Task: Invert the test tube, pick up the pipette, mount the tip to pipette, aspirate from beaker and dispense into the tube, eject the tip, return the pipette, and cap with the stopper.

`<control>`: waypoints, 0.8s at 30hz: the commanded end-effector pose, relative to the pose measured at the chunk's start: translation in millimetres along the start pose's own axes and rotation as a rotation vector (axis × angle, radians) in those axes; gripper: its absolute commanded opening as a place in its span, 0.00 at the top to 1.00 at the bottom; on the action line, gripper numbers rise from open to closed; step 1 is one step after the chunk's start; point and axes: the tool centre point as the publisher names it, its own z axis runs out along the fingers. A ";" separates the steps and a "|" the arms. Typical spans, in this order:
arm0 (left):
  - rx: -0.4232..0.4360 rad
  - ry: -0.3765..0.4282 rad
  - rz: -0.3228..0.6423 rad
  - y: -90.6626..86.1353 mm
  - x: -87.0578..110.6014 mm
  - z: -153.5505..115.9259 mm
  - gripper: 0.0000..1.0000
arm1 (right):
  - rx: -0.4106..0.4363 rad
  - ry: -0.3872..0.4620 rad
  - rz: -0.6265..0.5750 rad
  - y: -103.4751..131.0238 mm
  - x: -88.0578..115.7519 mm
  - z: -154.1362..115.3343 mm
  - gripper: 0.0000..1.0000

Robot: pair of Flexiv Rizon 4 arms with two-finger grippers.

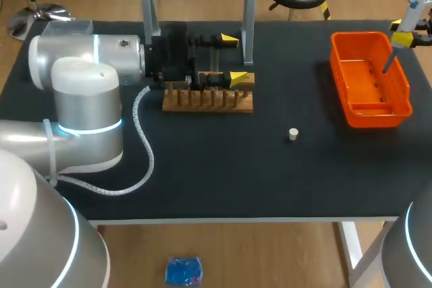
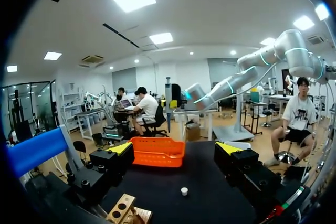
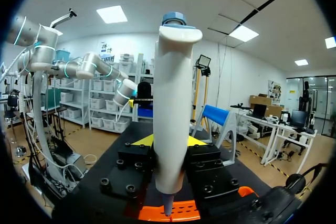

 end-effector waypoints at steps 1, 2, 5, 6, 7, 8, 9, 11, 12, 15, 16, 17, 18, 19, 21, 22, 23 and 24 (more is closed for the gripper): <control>-0.013 -0.025 -0.010 -1.4 3.6 -0.1 0.00 | 0.002 0.002 0.000 0.8 -0.4 -0.3 1.00; -0.013 -0.025 -0.010 -1.4 3.6 -0.1 0.00 | 0.002 0.002 0.000 0.8 -0.4 -0.3 1.00; -0.013 -0.025 -0.010 -1.4 3.6 -0.1 0.00 | 0.002 0.002 0.000 0.8 -0.4 -0.3 1.00; -0.013 -0.025 -0.010 -1.4 3.6 -0.1 0.00 | 0.002 0.002 0.000 0.8 -0.4 -0.3 1.00; -0.013 -0.025 -0.010 -1.4 3.6 -0.1 0.00 | 0.002 0.002 0.000 0.8 -0.4 -0.3 1.00; -0.013 -0.025 -0.010 -1.4 3.6 -0.1 0.00 | 0.002 0.002 0.000 0.8 -0.4 -0.3 1.00; -0.013 -0.025 -0.010 -1.4 3.6 -0.1 0.00 | 0.002 0.002 0.000 0.8 -0.4 -0.3 1.00; -0.013 -0.025 -0.010 -1.4 3.6 -0.1 0.00 | 0.002 0.002 0.000 0.8 -0.4 -0.3 1.00; -0.013 -0.025 -0.010 -1.4 3.6 -0.1 0.00 | 0.002 0.002 0.000 0.8 -0.4 -0.3 1.00; -0.013 -0.025 -0.010 -1.4 3.6 -0.1 0.00 | 0.002 0.002 0.000 0.8 -0.4 -0.3 1.00; -0.013 -0.025 -0.010 -1.4 3.6 -0.1 0.00 | 0.002 0.002 0.000 0.8 -0.4 -0.3 1.00; -0.013 -0.025 -0.010 -1.4 3.6 -0.1 0.00 | 0.004 0.003 -0.016 8.3 6.1 1.1 1.00; -0.013 -0.025 -0.010 -1.4 3.6 -0.1 0.00 | -0.013 0.010 -0.012 16.7 12.3 4.6 1.00; -0.013 -0.025 -0.010 -1.4 3.6 -0.1 0.00 | 0.011 0.008 -0.011 22.4 18.0 9.0 1.00; -0.013 -0.025 -0.010 -1.4 3.6 -0.1 0.00 | 0.016 0.016 -0.027 34.1 30.0 21.1 1.00; -0.013 -0.025 -0.010 -1.4 3.6 -0.1 0.00 | 0.031 0.028 -0.024 38.1 35.2 28.2 1.00; -0.013 -0.025 -0.010 -1.4 3.6 -0.1 0.00 | 0.058 0.033 -0.036 40.4 40.3 35.1 1.00; -0.013 -0.025 -0.010 -1.4 3.6 -0.1 0.00 | 0.042 0.038 -0.041 43.3 45.1 42.2 1.00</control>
